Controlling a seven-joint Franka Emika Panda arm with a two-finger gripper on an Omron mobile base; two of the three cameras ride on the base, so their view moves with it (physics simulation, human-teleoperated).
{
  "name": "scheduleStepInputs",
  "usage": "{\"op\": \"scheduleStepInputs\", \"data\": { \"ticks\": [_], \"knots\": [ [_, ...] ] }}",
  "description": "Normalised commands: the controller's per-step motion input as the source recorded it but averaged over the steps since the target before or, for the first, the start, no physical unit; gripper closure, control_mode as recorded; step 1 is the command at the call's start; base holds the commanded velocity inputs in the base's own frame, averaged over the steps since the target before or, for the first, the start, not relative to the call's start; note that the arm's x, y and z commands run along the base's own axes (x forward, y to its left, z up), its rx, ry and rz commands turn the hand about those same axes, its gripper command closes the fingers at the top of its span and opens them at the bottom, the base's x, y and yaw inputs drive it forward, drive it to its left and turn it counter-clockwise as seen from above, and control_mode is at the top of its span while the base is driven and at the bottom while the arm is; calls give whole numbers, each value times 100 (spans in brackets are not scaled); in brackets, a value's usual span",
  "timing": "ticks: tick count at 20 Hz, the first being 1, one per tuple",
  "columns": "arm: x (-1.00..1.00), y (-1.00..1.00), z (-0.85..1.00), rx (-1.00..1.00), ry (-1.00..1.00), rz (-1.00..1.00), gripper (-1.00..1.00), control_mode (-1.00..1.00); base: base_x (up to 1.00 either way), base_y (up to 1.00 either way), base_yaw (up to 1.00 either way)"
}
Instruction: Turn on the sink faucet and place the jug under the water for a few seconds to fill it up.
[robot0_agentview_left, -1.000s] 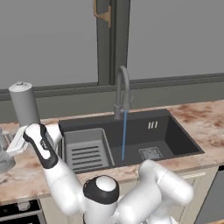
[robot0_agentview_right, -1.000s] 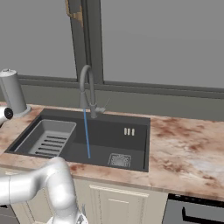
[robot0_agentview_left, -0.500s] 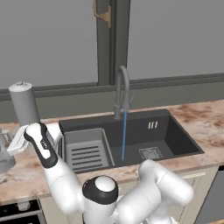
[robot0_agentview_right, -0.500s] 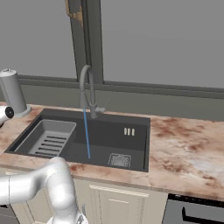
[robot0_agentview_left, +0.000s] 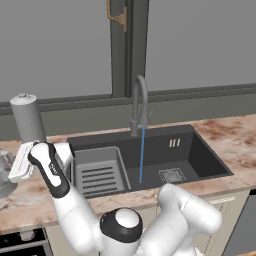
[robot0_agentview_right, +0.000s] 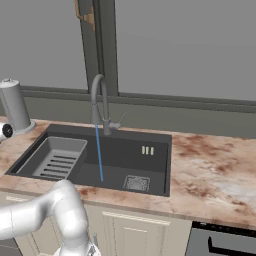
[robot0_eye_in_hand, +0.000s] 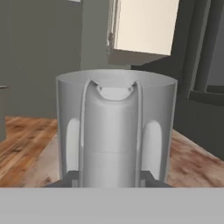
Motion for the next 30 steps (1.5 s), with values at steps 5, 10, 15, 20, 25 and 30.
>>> {"op": "scheduleStepInputs", "data": {
  "ticks": [5, 10, 15, 20, 25, 30],
  "knots": [
    [-38, -21, 59, 3, -18, 4, 100, -100, 0, 0, 0],
    [-22, -57, 73, 1, -11, 2, 100, -100, 0, 0, 0],
    [-31, -79, 76, 0, -7, 0, 100, -100, 0, 0, 0],
    [-47, -93, 41, 0, 0, 0, 100, -100, 0, 0, 0],
    [-45, -100, 7, 1, 0, 0, 100, -100, 0, 0, 0],
    [-34, -100, 0, 3, 0, 0, 100, -100, 0, 0, 0]
  ]
}}
